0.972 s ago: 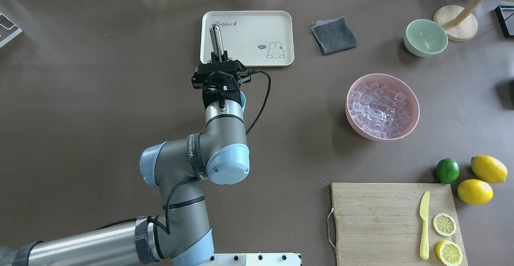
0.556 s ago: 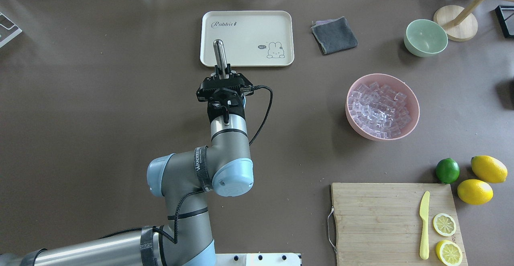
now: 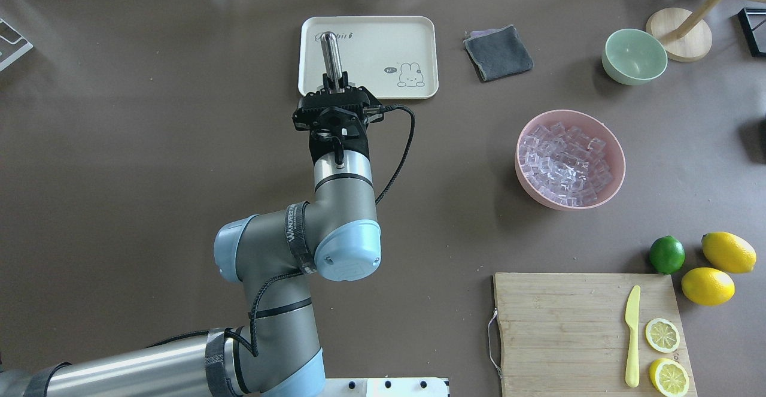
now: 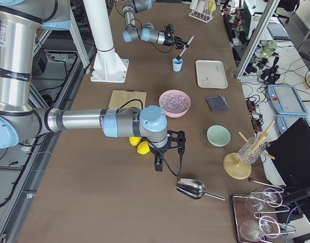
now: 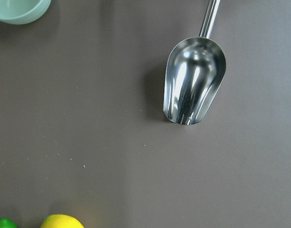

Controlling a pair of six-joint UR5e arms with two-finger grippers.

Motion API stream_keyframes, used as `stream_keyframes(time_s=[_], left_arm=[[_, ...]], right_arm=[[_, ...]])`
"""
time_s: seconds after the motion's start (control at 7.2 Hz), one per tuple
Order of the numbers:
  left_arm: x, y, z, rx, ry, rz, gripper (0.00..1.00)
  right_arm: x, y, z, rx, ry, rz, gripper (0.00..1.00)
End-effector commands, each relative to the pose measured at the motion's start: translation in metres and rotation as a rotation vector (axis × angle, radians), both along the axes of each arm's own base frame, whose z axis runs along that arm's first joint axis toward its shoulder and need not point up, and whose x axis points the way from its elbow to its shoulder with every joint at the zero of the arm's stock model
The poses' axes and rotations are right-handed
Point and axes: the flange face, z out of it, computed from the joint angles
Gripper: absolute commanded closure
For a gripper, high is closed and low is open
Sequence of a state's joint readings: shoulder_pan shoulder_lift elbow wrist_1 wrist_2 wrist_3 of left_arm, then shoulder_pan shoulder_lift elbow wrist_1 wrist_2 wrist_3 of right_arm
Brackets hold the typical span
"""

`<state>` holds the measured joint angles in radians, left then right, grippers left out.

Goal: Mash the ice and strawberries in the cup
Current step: 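Push the metal rod down into the blue cup repeatedly with the left gripper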

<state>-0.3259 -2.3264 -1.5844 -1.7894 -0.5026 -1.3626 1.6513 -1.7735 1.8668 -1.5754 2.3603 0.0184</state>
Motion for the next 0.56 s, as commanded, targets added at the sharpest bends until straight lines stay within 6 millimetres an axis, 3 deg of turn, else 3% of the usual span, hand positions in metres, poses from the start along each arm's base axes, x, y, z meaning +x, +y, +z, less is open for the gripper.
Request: stream_keyframes(time_s=[0.0,0.14,0.28,0.42], left_arm=[[0.009,0.002,0.013,-0.009,0.002,-0.003,0.77],[0.026,0.003,0.031,-0.028,0.011,-0.011,0.77],[0.035,0.01,0.038,-0.032,0.005,0.0,0.77],[0.042,0.016,0.059,-0.038,0.005,0.003,0.77]], right_arm=[[0.0,0.0,-0.001,0.002,0.0,-0.001,0.0],[0.0,-0.001,-0.001,0.004,0.001,-0.002,0.0],[0.0,-0.001,-0.001,0.003,0.001,-0.001,0.0],[0.0,-0.001,-0.002,0.003,0.0,-0.001,0.0]])
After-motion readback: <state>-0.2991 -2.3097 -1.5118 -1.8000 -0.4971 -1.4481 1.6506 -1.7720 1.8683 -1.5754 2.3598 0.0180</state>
